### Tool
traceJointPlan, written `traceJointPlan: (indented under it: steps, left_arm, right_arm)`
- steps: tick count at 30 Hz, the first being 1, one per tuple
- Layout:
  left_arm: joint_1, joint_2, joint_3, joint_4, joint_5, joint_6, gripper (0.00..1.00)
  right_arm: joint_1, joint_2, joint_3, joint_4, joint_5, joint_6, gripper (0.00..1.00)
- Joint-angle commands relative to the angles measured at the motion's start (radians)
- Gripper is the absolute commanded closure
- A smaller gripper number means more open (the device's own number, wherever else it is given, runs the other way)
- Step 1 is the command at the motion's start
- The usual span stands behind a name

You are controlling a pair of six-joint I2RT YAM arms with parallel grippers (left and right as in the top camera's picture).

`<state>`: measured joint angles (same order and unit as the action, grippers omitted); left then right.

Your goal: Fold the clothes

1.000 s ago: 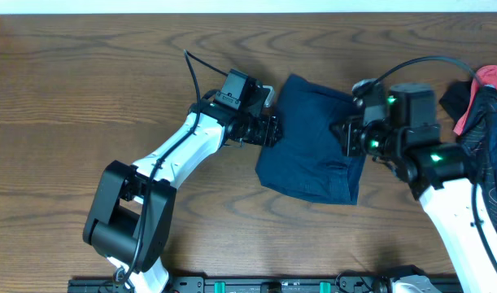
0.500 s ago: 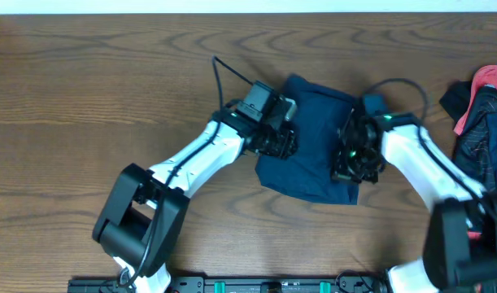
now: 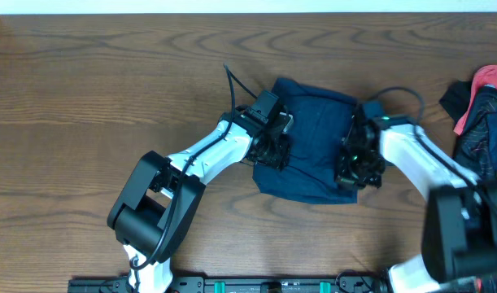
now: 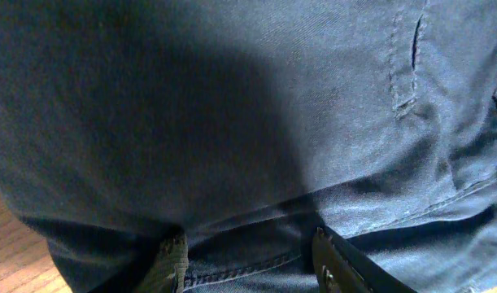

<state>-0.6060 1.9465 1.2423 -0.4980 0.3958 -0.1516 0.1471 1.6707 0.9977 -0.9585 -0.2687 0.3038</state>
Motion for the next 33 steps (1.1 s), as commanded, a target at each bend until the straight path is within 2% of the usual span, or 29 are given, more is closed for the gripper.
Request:
traceJointPlan:
  steps: [1, 5, 9, 12, 15, 19, 22, 26, 30, 33]
  left_arm:
    - [0.002, -0.001, -0.011, -0.025, -0.022, 0.007, 0.48]
    - [0.002, -0.027, -0.011, -0.024, -0.015, -0.045, 0.48]
    - [0.005, -0.051, -0.006, 0.004, -0.013, -0.059, 0.48]
    - [0.015, -0.093, 0.024, 0.041, 0.028, -0.071, 0.47]
    - [0.021, -0.138, 0.044, 0.099, 0.022, -0.07, 0.41]
    - [0.027, -0.161, 0.045, 0.171, 0.022, -0.07, 0.4]
    - [0.028, -0.153, 0.044, 0.226, -0.018, -0.056, 0.4]
    - [0.028, -0.128, 0.037, 0.315, -0.105, 0.023, 0.4]
    - [0.027, -0.062, 0.037, 0.399, -0.106, 0.047, 0.4]
    - [0.027, -0.016, 0.037, 0.404, -0.107, 0.047, 0.4]
  right_arm:
    - [-0.012, -0.171, 0.045, 0.056, -0.053, -0.073, 0.99]
    - [-0.011, -0.282, 0.045, 0.224, -0.022, -0.054, 0.99]
    - [-0.009, -0.276, 0.031, 0.387, 0.041, -0.025, 0.99]
    - [-0.01, -0.217, 0.011, 0.507, 0.046, -0.023, 0.99]
    - [-0.01, -0.124, 0.01, 0.608, 0.087, -0.02, 0.99]
    - [-0.012, 0.016, 0.01, 0.739, 0.15, -0.02, 0.99]
    - [-0.023, 0.127, 0.01, 0.759, 0.15, 0.013, 0.99]
    - [-0.044, 0.233, 0.01, 0.753, 0.144, 0.058, 0.99]
    - [-0.049, 0.277, 0.01, 0.753, 0.13, 0.045, 0.99]
    - [-0.049, 0.278, 0.01, 0.744, 0.131, 0.038, 0.99]
